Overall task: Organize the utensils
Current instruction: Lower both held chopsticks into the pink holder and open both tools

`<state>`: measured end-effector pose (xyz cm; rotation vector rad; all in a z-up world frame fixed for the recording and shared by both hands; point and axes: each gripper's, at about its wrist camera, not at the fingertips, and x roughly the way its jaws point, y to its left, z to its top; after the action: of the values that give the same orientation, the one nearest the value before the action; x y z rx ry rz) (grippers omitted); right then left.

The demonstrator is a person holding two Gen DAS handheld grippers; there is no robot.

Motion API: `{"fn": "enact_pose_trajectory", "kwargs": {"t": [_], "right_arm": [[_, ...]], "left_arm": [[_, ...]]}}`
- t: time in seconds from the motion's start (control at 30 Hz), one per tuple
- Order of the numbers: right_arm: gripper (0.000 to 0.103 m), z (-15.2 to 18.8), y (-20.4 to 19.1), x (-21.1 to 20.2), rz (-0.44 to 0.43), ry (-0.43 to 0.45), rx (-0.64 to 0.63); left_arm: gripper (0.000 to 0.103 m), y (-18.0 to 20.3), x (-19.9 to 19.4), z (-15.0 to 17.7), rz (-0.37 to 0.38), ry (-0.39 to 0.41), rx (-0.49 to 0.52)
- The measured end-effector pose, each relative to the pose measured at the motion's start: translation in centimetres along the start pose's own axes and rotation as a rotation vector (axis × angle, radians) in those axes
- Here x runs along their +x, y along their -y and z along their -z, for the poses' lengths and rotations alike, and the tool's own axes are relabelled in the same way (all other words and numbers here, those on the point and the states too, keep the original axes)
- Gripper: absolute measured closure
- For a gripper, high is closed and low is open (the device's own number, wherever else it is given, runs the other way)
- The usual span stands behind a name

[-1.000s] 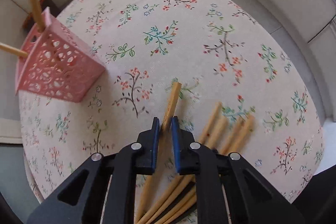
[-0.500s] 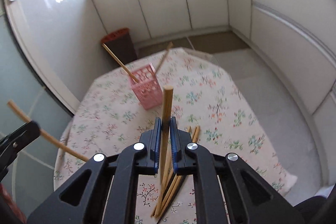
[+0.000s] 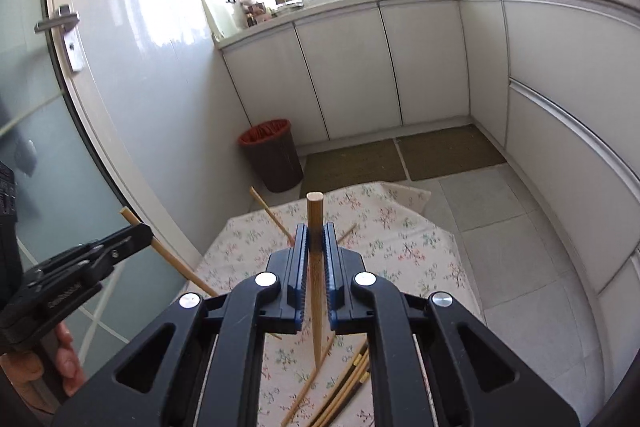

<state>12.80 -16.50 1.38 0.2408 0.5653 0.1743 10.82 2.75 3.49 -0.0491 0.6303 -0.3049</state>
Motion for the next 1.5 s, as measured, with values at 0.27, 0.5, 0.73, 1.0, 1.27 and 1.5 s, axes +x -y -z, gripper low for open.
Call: {"fn": "enact_pose_trajectory", "kwargs": {"t": [0.27,0.5,0.73,1.0,1.27,1.5], "right_arm": [[0.095,-4.6,-0.2,2.0,-0.04,0.067,0.011],[0.095,-7.7,0.3,5.2,-0.063,0.106,0.045],[0.095,-8.6,0.6,8.7,-0.051,0.108,0.049],[0.095,-8.0,0.1,12.7,-0.053,0.082,0.053],[0.095,-5.6,-1.5,17.0,-0.04,0.061,0.004],[0.084,-4.4,-2.4,17.3,0.038,0.016,-0.025]], "left_arm": [[0.096,0.3,3.8,-3.8,-0.038,0.01,0.0],[0.096,-0.4,7.8,-6.6,-0.075,0.044,-0.009],[0.096,-1.8,13.7,-6.9,-0.104,0.036,-0.019],[0.081,-4.5,13.3,-5.3,-0.11,0.077,-0.072],[0.067,-6.7,9.6,-6.5,-0.142,0.154,-0.115],[0.067,-7.1,10.3,-4.4,-0.28,0.093,-0.116]]}}
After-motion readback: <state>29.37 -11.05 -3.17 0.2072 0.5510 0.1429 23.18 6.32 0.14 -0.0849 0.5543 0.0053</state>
